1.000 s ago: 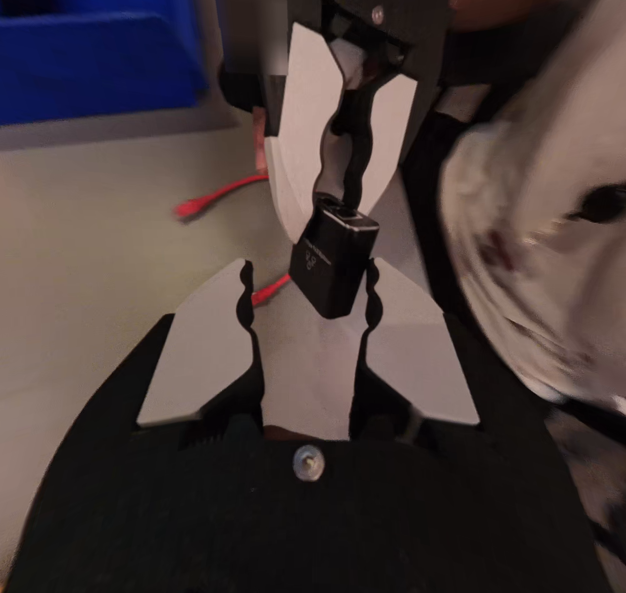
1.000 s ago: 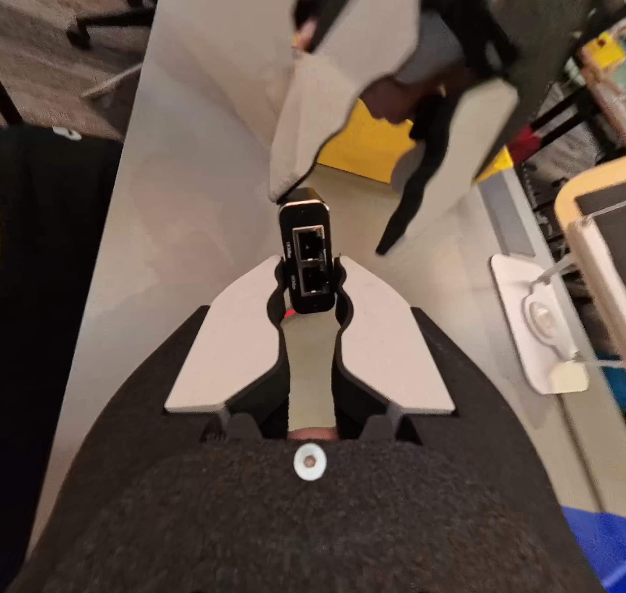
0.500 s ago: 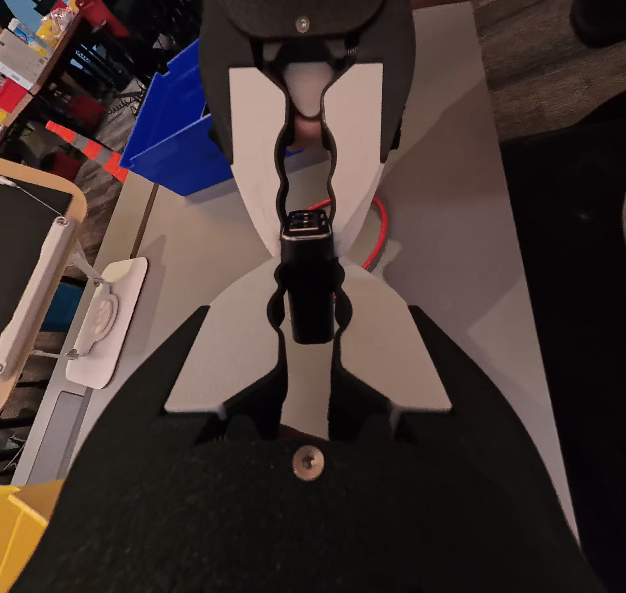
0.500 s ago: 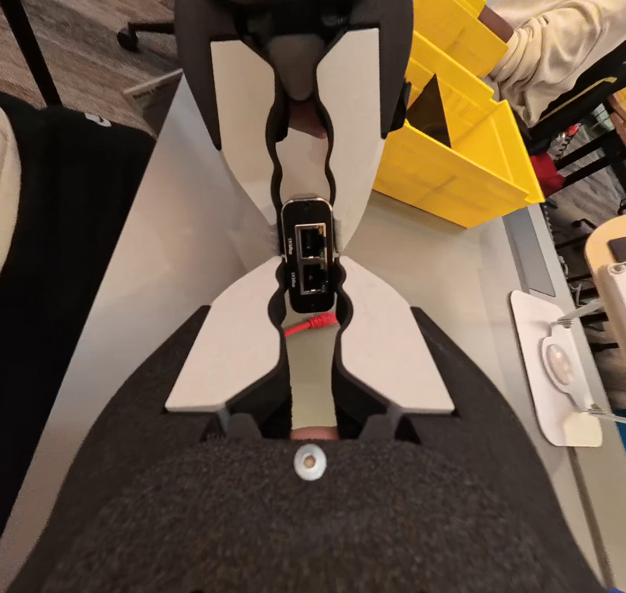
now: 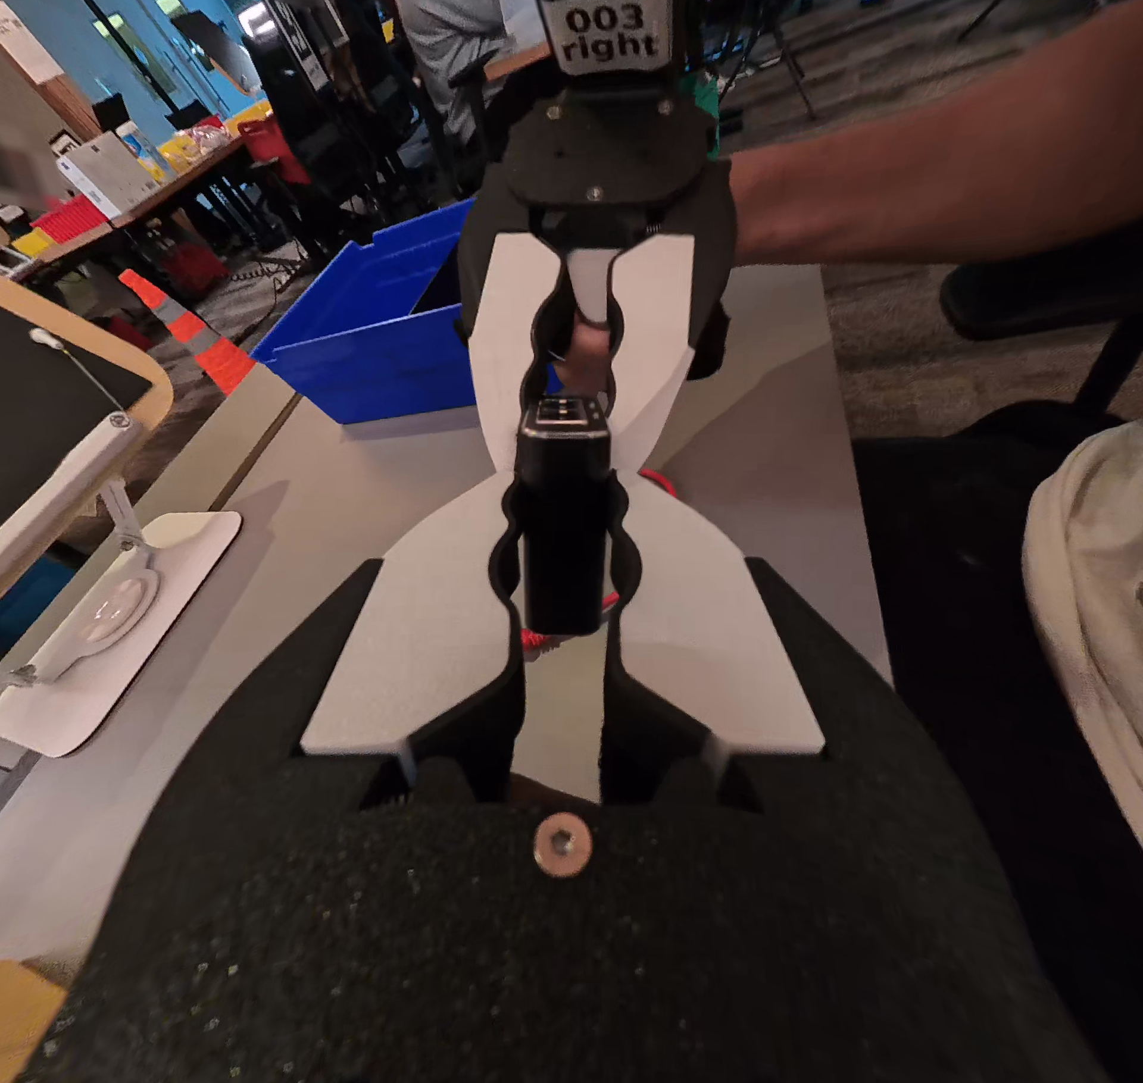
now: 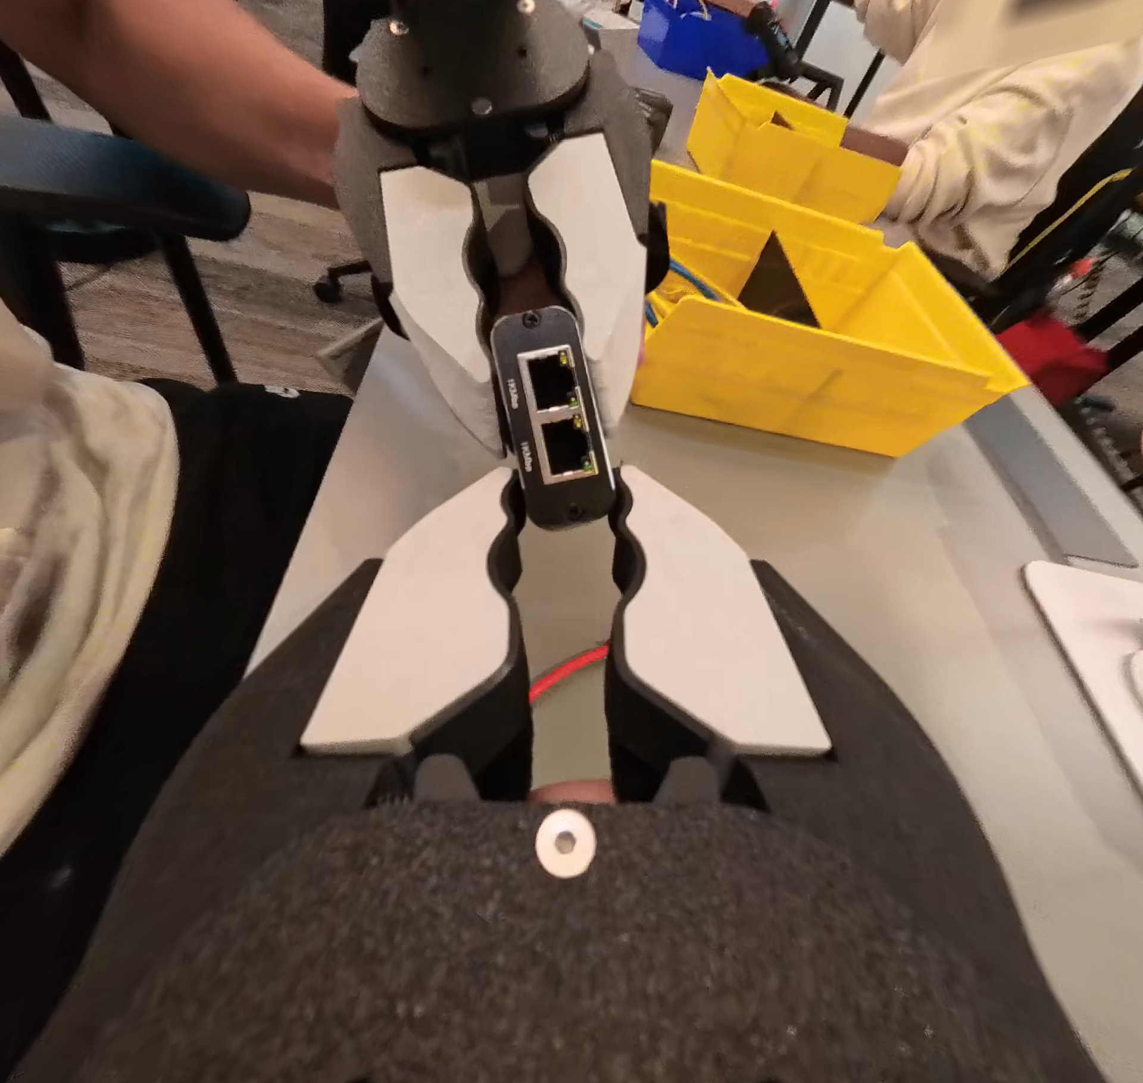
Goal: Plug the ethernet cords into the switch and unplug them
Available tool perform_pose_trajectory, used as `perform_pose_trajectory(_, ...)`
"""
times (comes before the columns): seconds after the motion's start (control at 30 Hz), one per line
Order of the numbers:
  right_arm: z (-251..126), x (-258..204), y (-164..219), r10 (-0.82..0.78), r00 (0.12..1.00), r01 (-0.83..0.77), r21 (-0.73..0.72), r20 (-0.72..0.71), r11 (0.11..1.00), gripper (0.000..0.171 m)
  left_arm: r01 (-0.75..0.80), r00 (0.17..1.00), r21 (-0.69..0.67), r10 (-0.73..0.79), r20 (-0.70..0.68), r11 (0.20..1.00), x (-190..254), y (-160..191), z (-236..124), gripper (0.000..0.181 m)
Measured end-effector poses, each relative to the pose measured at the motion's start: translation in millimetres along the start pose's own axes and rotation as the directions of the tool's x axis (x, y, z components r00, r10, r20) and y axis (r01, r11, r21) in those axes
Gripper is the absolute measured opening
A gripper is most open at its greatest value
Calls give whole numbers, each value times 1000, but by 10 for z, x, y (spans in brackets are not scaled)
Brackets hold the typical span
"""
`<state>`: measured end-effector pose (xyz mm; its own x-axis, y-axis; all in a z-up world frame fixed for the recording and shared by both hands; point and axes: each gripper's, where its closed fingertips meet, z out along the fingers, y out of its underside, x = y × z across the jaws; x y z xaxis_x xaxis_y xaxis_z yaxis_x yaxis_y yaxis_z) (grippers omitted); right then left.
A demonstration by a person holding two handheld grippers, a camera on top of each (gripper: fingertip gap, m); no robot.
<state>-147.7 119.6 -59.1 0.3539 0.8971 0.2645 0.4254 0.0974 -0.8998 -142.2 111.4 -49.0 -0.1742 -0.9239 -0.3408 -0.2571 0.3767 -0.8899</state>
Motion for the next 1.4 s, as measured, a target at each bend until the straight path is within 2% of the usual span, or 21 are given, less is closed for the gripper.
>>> perform_pose_trajectory(0.13,74,-35,64,-85,996,83,-88,-20,993,25,-5,1000,12,5,-25,1000,43,-19,-27,29)
perform_pose_trajectory(0.27,141,-62,155,-110,994,107,-156,-11,982,25,-107,994,-82,105,-33,991,77,88,-1,25)
perform_pose_trajectory(0.4,147,-70,160,-111,994,109,-156,-8,982,25,-203,979,-148,202,-23,968,64,172,-7,25)
perform_pose_trajectory(0.63,117,-78,101,-83,996,84,-69,8,994,24,-112,993,-87,109,-40,990,71,149,-66,25)
perform_pose_trajectory(0.77,141,-73,93,-82,997,82,-40,-8,996,24,-95,995,-94,91,-50,991,67,147,-78,24)
perform_pose_trajectory(0.87,132,14,120,-53,997,50,-47,-61,998,25,-144,989,-135,147,13,980,-19,200,-62,25)
perform_pose_trajectory(0.97,12,142,319,87,994,-94,-108,-70,990,28,-148,976,-213,177,123,966,-243,365,-30,25)
perform_pose_trajectory(1.03,-104,327,475,245,960,-261,-121,-134,958,32,-102,966,-220,149,210,970,-437,470,5,24)
perform_pose_trajectory(1.13,-237,578,713,415,859,-465,-120,-299,877,37,-78,915,-262,173,364,962,-808,659,127,24)
perform_pose_trajectory(1.3,-178,417,882,540,692,-635,-47,-479,771,37,-209,832,-282,322,452,936,-1243,834,472,25)
perform_pose_trajectory(1.4,-70,296,1046,510,598,-667,-31,-619,745,36,-274,811,-250,363,459,929,-1361,879,626,25)
